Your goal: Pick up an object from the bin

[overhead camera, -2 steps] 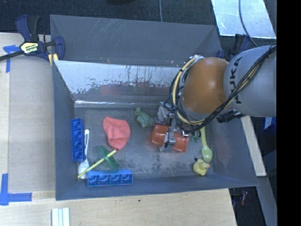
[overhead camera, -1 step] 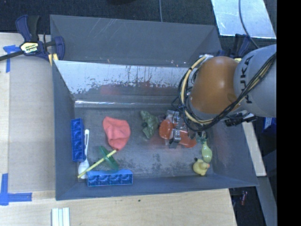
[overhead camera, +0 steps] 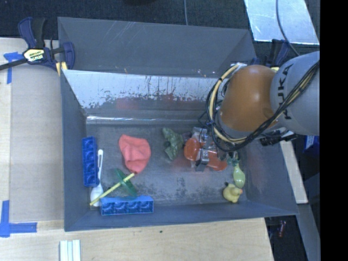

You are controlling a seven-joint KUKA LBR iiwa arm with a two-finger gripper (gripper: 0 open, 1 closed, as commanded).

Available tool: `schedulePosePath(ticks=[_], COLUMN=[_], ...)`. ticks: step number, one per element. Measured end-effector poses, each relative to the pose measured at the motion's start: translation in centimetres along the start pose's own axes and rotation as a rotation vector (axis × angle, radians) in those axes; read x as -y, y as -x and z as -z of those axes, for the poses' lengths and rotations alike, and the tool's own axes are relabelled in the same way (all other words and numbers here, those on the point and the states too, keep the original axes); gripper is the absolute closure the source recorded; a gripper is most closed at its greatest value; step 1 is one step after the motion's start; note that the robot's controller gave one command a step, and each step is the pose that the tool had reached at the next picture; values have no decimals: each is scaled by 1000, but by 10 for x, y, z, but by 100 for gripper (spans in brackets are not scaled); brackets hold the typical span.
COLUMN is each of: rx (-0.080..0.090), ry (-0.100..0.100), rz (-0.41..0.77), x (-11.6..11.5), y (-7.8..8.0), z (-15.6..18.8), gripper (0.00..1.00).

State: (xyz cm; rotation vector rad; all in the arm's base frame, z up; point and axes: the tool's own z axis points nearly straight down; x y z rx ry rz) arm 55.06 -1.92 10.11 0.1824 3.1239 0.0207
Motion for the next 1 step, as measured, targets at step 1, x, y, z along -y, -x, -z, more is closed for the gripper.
schedulePosePath(ticks=[1], rx=[-1], ry=[0], rz=[38], x=[-1], y=[3], z=[74], gripper=[100])
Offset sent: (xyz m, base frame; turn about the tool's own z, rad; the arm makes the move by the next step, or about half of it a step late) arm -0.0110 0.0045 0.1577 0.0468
